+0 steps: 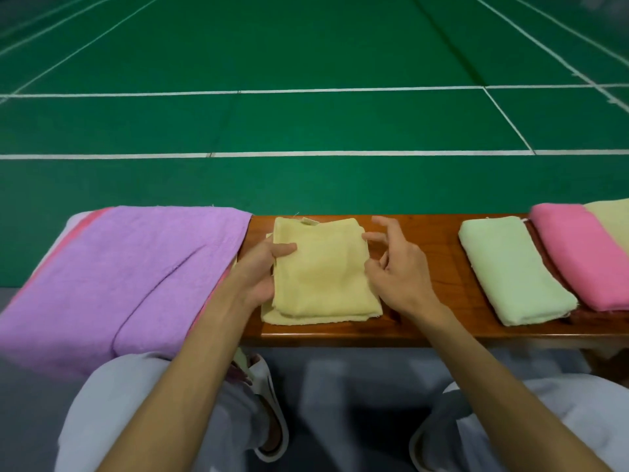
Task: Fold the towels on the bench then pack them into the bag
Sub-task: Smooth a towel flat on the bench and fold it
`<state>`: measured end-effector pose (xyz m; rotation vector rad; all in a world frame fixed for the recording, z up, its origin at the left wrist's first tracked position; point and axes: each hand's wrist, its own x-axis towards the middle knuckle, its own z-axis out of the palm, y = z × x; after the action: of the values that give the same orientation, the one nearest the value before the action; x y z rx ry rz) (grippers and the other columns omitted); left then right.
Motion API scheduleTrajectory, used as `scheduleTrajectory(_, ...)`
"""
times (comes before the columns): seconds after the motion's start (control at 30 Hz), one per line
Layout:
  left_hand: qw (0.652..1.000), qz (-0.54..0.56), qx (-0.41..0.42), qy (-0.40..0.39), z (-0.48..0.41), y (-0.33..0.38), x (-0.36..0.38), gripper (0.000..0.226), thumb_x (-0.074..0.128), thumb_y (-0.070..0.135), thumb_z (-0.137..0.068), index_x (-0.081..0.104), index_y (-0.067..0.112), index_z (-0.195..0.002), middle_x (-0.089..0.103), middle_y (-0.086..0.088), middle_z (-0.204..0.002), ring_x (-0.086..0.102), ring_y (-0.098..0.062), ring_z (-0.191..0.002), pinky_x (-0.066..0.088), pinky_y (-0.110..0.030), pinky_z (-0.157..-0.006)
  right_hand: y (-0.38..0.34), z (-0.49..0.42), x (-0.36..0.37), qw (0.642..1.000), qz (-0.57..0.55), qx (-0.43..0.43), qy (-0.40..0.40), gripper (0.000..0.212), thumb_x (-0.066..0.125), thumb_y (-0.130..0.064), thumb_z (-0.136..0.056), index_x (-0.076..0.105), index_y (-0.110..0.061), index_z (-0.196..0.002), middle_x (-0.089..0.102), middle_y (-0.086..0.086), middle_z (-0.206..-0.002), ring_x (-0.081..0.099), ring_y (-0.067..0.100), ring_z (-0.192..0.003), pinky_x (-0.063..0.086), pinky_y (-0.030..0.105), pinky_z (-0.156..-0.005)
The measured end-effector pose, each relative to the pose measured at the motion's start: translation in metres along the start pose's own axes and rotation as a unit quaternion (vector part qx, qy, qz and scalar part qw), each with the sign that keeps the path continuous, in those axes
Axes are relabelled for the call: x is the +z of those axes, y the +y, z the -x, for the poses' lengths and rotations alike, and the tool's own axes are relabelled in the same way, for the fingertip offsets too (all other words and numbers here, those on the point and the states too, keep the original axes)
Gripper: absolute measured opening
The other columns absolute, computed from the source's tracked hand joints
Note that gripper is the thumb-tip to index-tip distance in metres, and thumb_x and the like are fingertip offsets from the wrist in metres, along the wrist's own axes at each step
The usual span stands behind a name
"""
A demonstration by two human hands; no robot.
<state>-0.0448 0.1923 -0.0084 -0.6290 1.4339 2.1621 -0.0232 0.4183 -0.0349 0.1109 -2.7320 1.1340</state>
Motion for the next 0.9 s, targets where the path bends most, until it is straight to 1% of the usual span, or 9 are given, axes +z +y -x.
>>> scheduleTrajectory(0.2, 0.994, -0.077, -0.032, 0.075, 0.010, 0.013, -0.019, 0.035, 0.055, 0.001, -0.097, 0.056, 0.017, -0.128, 0.069, -0.014, -0.115, 0.065, -0.036, -0.100, 0.053, -0.047, -0.072, 0.004, 0.007, 0.012, 0.994, 0.084, -0.067, 0.024, 0.056, 0.063, -0.025, -0.092, 0.040, -0.024, -0.142, 0.069, -0.002, -0.123, 0.064, 0.009, -0.073, 0.060, 0.038, -0.071)
scheduleTrajectory(0.33, 0.964, -0.192, 0.043, 0.180, 0.004, 0.004, -0.018, 0.039, 0.061, 0.010, -0.095, 0.053, 0.020, -0.132, 0.062, -0.007, -0.128, 0.058, -0.029, -0.107, 0.048, -0.044, -0.086, 0.004, 0.006, 0.018, 0.993, 0.089, -0.058, 0.043, 0.049, 0.058, -0.027, -0.095, 0.043, -0.023, -0.141, 0.070, -0.003, -0.118, 0.063, 0.007, -0.073, 0.058, 0.035, -0.069)
scheduleTrajectory(0.4, 0.886, -0.333, 0.176, 0.270, 0.001, -0.005, -0.020, 0.045, 0.065, 0.018, -0.093, 0.052, 0.016, -0.137, 0.062, -0.007, -0.132, 0.057, -0.026, -0.107, 0.046, -0.039, -0.085, 0.003, 0.006, 0.019, 0.994, 0.084, -0.056, 0.049, 0.048, 0.057, -0.028, -0.096, 0.043, -0.022, -0.142, 0.068, -0.002, -0.120, 0.064, 0.009, -0.087, 0.057, 0.034, -0.074)
scheduleTrajectory(0.47, 0.719, -0.526, 0.299, 0.341, 0.004, -0.017, -0.021, 0.057, 0.067, 0.029, -0.092, 0.047, 0.014, -0.143, 0.058, -0.010, -0.139, 0.053, -0.031, -0.121, 0.047, -0.044, -0.094, 0.001, 0.006, 0.022, 0.991, 0.092, -0.079, 0.061, 0.048, 0.056, -0.024, -0.098, 0.044, -0.019, -0.144, 0.063, 0.002, -0.127, 0.059, 0.015, -0.106, 0.054, 0.035, -0.084)
scheduleTrajectory(0.5, 0.646, -0.592, 0.349, 0.332, 0.006, -0.022, -0.019, 0.062, 0.063, 0.034, -0.094, 0.042, 0.014, -0.149, 0.050, -0.012, -0.148, 0.045, -0.034, -0.135, 0.042, -0.048, -0.106, -0.001, 0.005, 0.025, 0.988, 0.105, -0.100, 0.061, 0.050, 0.056, -0.021, -0.099, 0.043, -0.016, -0.146, 0.059, 0.005, -0.135, 0.055, 0.018, -0.119, 0.052, 0.038, -0.092)
scheduleTrajectory(0.57, 0.576, -0.671, 0.399, 0.242, 0.001, -0.034, -0.014, 0.062, 0.043, 0.043, -0.103, 0.033, 0.021, -0.159, 0.029, -0.009, -0.166, 0.019, -0.033, -0.155, 0.021, -0.051, -0.123, -0.008, 0.004, 0.034, 0.982, 0.140, -0.126, 0.002, 0.059, 0.047, -0.027, -0.102, 0.029, -0.013, -0.157, 0.037, 0.006, -0.161, 0.030, 0.021, -0.149, 0.035, 0.043, -0.117)
scheduleTrajectory(0.67, 0.543, -0.763, 0.324, 0.134, -0.013, -0.050, -0.019, 0.065, 0.011, 0.049, -0.103, 0.017, 0.029, -0.164, 0.006, -0.005, -0.173, -0.006, -0.031, -0.159, 0.003, -0.054, -0.128, -0.024, 0.007, 0.054, 0.964, 0.175, -0.151, -0.134, 0.065, 0.024, -0.040, -0.106, 0.003, -0.020, -0.164, -0.005, -0.004, -0.172, -0.013, 0.015, -0.157, 0.000, 0.044, -0.128)
scheduleTrajectory(0.77, 0.526, -0.792, 0.280, 0.130, -0.022, -0.059, -0.030, 0.068, 0.001, 0.050, -0.100, 0.002, 0.029, -0.165, -0.008, -0.003, -0.172, -0.015, -0.031, -0.157, -0.004, -0.057, -0.126, -0.027, 0.014, 0.069, 0.946, 0.206, -0.164, -0.189, 0.063, 0.017, -0.043, -0.108, -0.007, -0.023, -0.163, -0.015, -0.008, -0.170, -0.023, 0.013, -0.154, -0.002, 0.049, -0.128)
scheduleTrajectory(0.9, 0.558, -0.765, 0.294, 0.127, -0.030, -0.062, -0.017, 0.066, 0.000, 0.053, -0.101, -0.005, 0.034, -0.164, -0.013, 0.001, -0.171, -0.019, -0.027, -0.156, -0.012, -0.052, -0.125, -0.011, 0.007, 0.061, 0.940, 0.250, -0.129, -0.194, 0.066, 0.016, -0.045, -0.106, -0.009, -0.023, -0.163, -0.016, -0.008, -0.170, -0.023, 0.012, -0.154, 0.000, 0.051, -0.128)
